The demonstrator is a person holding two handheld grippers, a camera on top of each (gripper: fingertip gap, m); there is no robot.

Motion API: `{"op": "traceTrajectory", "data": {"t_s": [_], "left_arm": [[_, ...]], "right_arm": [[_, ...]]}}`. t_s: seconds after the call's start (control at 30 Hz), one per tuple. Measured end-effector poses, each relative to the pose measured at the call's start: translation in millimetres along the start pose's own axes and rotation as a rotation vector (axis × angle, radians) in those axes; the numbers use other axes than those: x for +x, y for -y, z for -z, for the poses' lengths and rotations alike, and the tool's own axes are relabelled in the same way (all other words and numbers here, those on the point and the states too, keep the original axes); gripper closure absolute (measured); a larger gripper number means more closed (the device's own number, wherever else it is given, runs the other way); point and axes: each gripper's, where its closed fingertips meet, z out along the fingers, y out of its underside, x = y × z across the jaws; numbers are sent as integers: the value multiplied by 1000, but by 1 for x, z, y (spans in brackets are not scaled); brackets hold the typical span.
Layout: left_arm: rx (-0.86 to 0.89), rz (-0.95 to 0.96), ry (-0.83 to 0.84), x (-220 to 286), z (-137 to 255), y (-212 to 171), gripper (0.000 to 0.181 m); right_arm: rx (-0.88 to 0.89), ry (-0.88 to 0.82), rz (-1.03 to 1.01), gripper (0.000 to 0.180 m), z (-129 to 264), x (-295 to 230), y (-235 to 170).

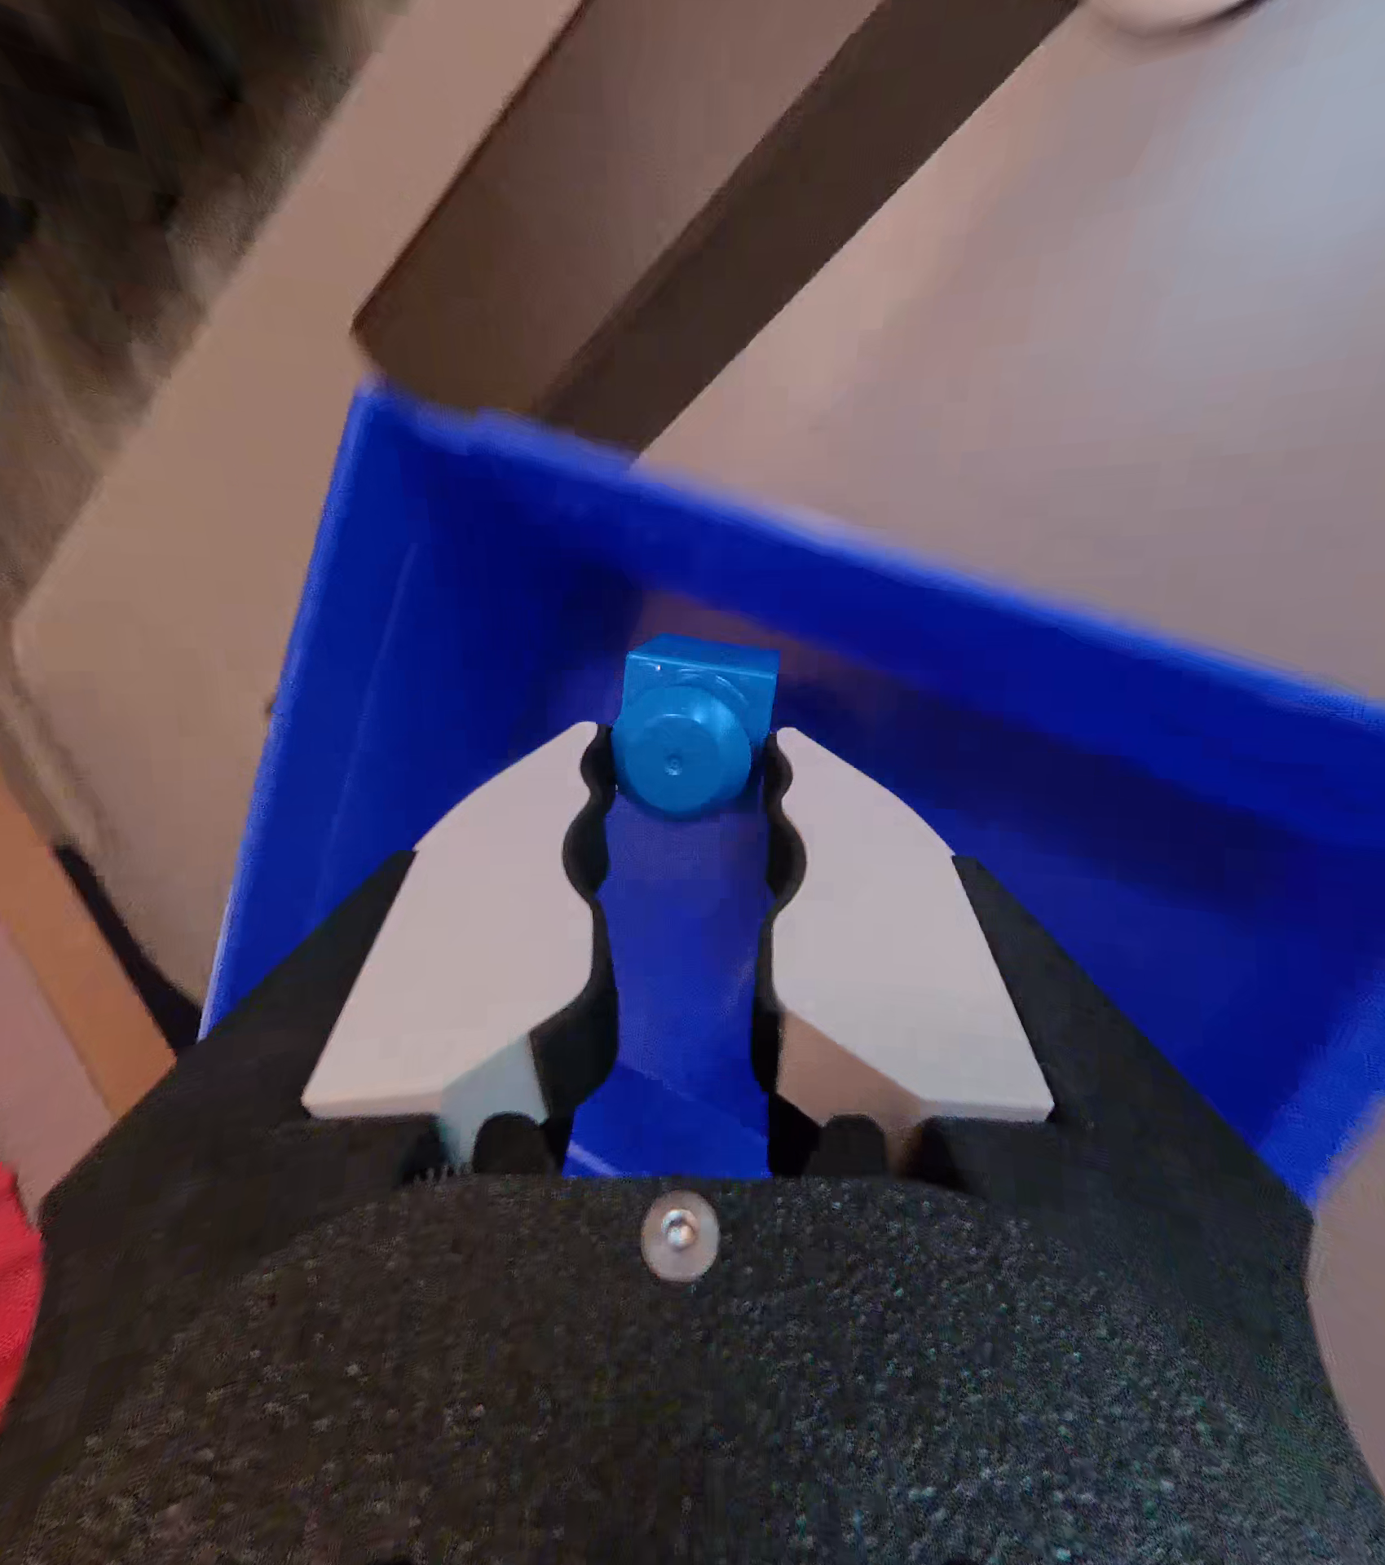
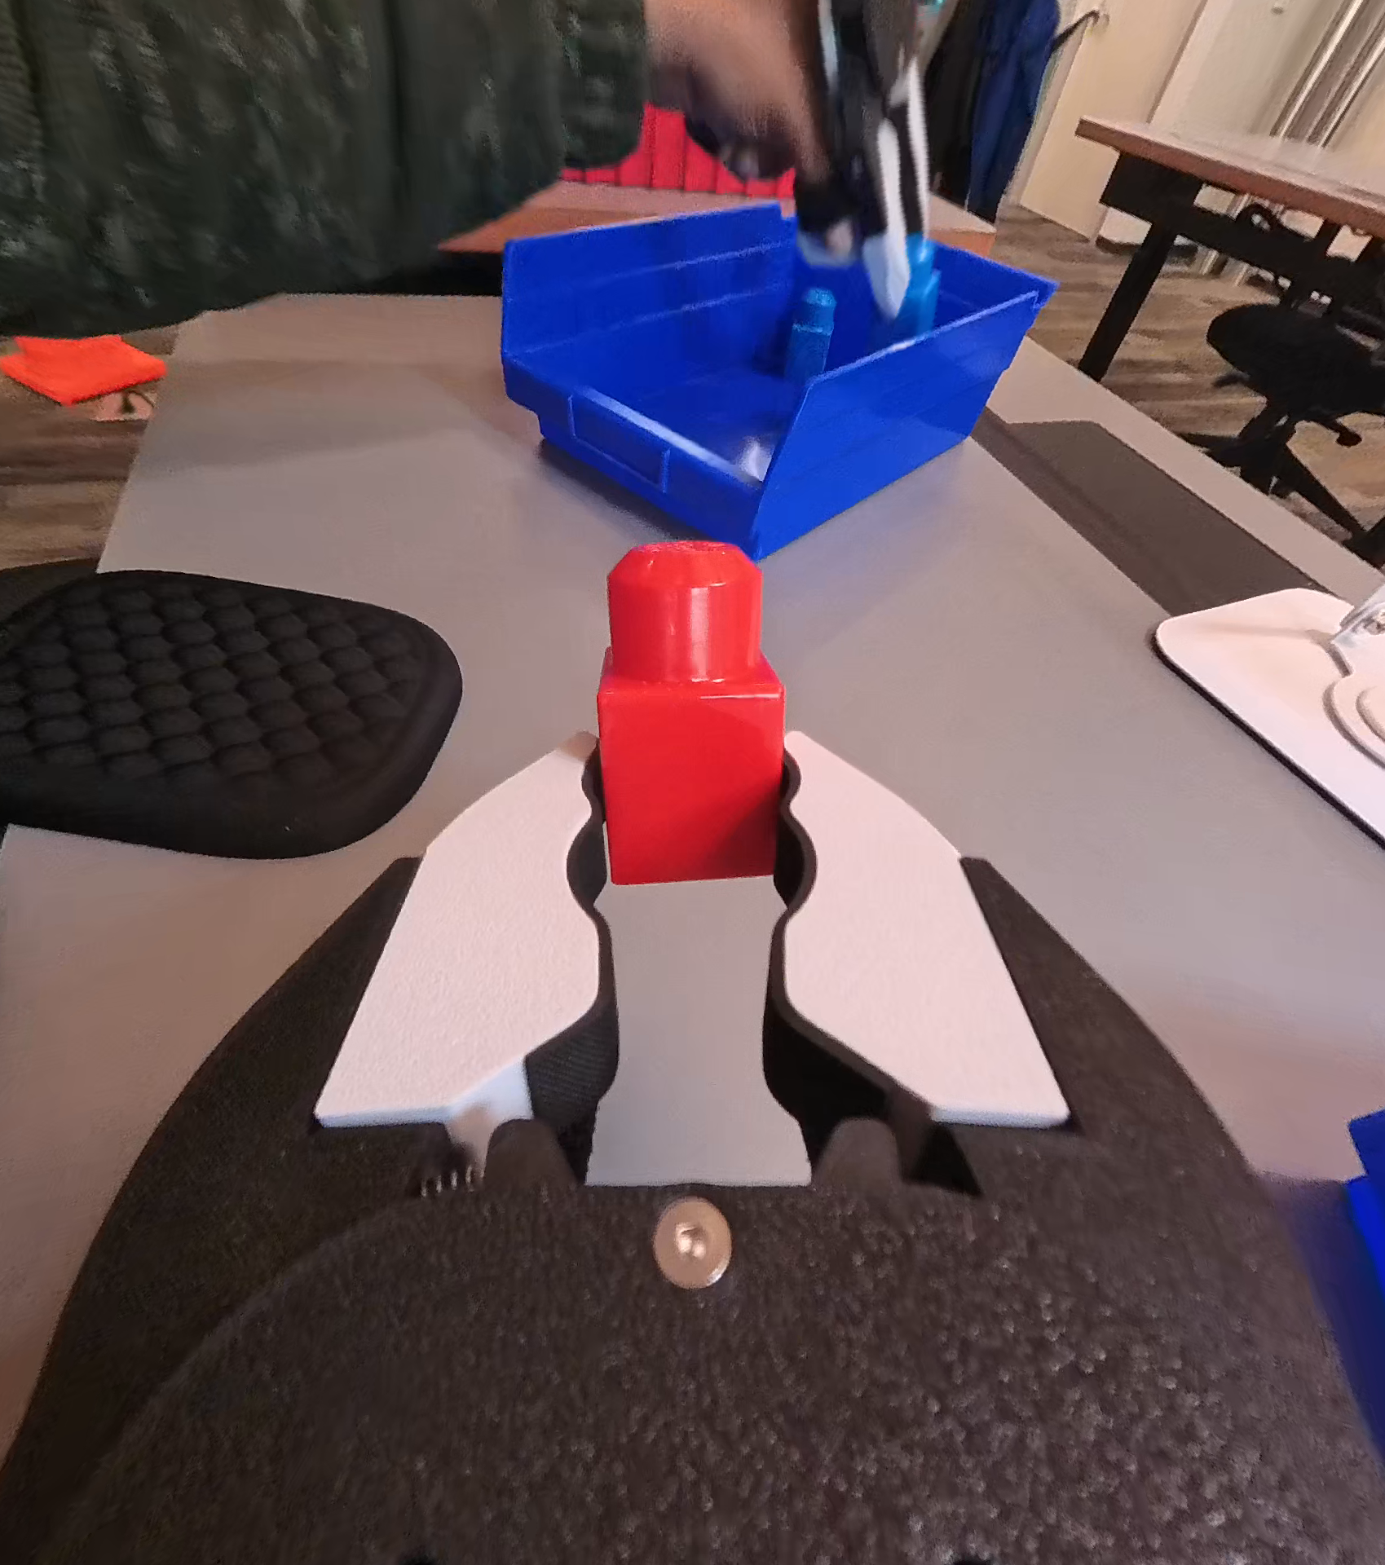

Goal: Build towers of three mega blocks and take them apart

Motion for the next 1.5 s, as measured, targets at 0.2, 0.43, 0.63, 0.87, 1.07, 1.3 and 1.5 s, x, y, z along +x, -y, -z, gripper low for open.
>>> {"op": "traceTrajectory", "data": {"t_s": [0.2, 0.43, 0.63, 0.87, 1.07, 1.3, 1.5], "left_arm": [[260, -356, -134, 136, 88, 69, 148], [488, -608, -528, 313, 153, 83, 148], [501, -670, -624, 358, 151, 76, 149], [617, -653, -733, 368, 178, 77, 148], [743, -619, -820, 375, 198, 84, 148], [744, -636, -821, 383, 193, 83, 148], [748, -563, -752, 368, 194, 89, 136]], "right_arm": [[-86, -11, -43, 143, -9, 4, -18], [-88, -4, -41, 143, -13, 3, -24], [-1, 35, 8, 144, -6, -9, -7], [122, 113, 0, 144, 1, -25, 13], [243, 125, 26, 145, 14, -32, 35], [198, 121, 49, 144, 7, -34, 27], [211, 143, 7, 144, 7, -32, 30]]}}
